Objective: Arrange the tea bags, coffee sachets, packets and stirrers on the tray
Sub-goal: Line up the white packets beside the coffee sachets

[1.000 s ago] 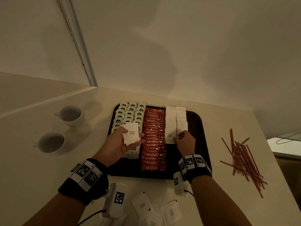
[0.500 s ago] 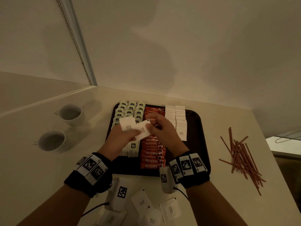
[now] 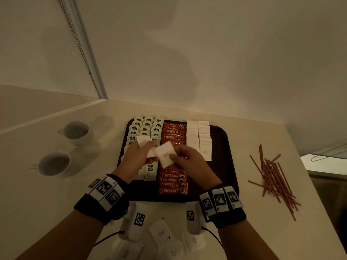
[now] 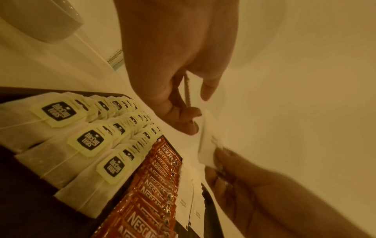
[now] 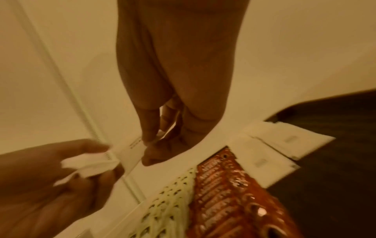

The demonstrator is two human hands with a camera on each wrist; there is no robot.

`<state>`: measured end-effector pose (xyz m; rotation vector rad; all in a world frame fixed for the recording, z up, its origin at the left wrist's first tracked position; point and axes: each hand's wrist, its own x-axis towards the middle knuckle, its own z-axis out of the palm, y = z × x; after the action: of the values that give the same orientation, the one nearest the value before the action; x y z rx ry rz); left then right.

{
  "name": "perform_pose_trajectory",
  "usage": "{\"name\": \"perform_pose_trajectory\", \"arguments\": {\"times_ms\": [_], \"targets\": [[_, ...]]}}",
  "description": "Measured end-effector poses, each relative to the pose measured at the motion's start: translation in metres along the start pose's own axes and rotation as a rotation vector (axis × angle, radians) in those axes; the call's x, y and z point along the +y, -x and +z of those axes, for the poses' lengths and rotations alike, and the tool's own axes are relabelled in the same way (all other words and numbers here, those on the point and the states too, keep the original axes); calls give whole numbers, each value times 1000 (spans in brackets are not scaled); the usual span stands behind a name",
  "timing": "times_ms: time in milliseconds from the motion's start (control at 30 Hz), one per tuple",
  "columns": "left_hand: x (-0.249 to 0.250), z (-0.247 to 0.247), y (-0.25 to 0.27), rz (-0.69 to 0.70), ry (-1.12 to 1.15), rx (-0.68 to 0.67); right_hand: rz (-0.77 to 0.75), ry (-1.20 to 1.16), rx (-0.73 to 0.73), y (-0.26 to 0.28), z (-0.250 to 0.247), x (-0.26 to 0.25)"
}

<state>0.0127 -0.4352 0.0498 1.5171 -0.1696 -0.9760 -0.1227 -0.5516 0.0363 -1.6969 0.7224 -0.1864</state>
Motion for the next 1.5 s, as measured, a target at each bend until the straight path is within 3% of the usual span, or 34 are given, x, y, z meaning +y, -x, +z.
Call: {"name": "perform_pose_trajectory", "arguments": {"times_ms": [167, 300, 700, 900, 1100, 1200, 1267, 1333, 1433, 1500], "targets": [[-8, -16, 0, -152, 236, -41, 248, -226, 333, 10, -37, 43], [-13, -23, 2, -190, 285, -47, 357, 30, 549, 7, -70, 82], [-14, -23, -2, -212, 387, -5, 409, 255, 537, -14, -80, 97], [-13, -24, 1, -210, 407, -39, 428, 356, 601, -20, -79, 98], [-14, -24, 1, -182, 319, -105, 449, 436, 612, -23, -78, 98], [-14, -21, 3, -120, 150, -143, 365, 371, 637, -21, -72, 82], [-14, -18, 7, -58, -1, -207, 214, 266, 545, -18, -58, 56], [-14, -15, 11, 21, -193, -264, 23, 142, 288, -12, -37, 20], [-13, -11, 13, 132, -494, -319, -81, 18, -114, -9, -10, -13], [-13, -10, 14, 177, -578, -291, -144, 19, -141, -11, 2, -16]]}}
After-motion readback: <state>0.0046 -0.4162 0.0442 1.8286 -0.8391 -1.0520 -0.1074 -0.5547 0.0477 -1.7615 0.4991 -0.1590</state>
